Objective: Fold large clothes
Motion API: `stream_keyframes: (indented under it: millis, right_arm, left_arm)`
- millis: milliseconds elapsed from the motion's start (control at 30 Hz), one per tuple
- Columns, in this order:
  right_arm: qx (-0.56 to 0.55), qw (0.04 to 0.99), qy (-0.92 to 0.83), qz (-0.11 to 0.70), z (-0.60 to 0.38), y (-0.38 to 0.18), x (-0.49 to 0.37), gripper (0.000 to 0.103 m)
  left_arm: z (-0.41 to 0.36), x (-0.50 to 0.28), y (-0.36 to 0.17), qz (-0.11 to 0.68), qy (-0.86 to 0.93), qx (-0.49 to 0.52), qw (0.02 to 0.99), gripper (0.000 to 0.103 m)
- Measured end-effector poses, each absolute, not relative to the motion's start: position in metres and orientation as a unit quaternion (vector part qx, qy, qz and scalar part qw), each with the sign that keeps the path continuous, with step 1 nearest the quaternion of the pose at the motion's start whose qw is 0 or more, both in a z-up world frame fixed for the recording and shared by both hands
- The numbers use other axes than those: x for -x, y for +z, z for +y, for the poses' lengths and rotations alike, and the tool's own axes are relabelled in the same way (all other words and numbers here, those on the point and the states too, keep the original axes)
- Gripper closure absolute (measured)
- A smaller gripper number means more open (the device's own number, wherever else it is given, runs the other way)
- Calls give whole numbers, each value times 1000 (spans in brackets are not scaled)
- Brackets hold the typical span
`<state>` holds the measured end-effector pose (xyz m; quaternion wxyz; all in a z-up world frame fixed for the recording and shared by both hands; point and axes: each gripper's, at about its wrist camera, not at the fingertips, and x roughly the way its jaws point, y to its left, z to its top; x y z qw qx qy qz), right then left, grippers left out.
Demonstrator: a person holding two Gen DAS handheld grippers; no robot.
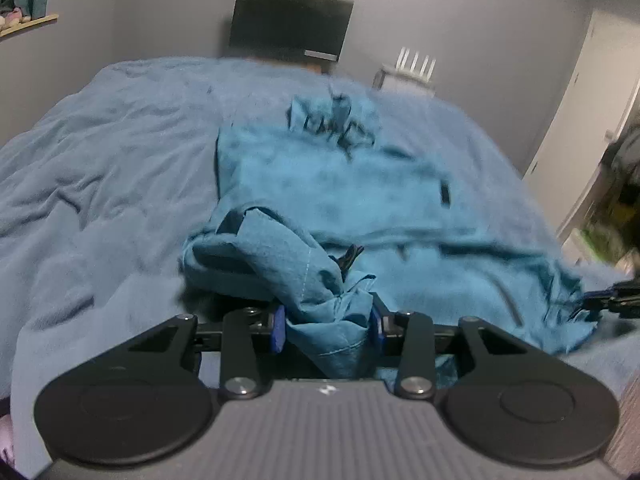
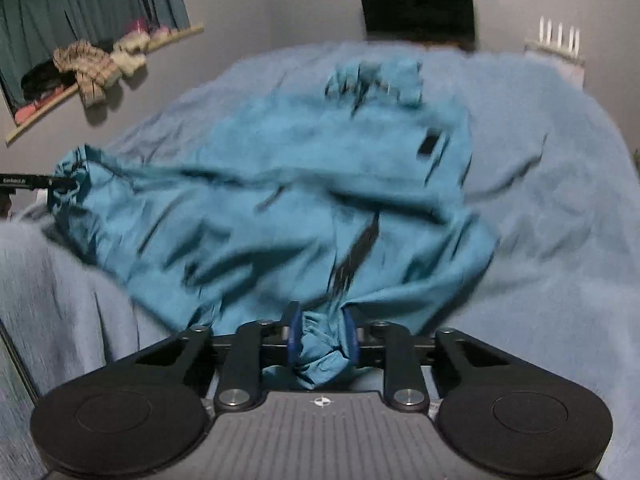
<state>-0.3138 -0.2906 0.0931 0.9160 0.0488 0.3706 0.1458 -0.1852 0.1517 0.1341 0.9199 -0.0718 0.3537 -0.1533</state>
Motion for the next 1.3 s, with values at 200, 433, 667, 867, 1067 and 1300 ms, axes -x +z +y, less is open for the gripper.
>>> stream_keyframes:
  millis: [200,433,667,867,1067,1300]
  right_arm:
    - [-40,947,131,291,-302,138,293,102]
    - [23,908,200,368,-309,151,285,55]
    - [105,852,289,425,-286,142,317,43]
    - [165,836,317,417,-264,138,326,30]
    - [200,843,290,406,-260,122,315,41]
    - [165,885,271,341,-283,143,291,77]
  left_arm:
    - [158,156,156,323,-164,106,926,67]
    - [149,135,160,316,-171,86,929,67]
    - [146,113,160,313,-168,90,930,67]
    - [144,78,166,305,-167,98,933,67]
    - [142,45,171,295,-162,107,935,67]
    - [149,16,170,288,-147,118,939,67]
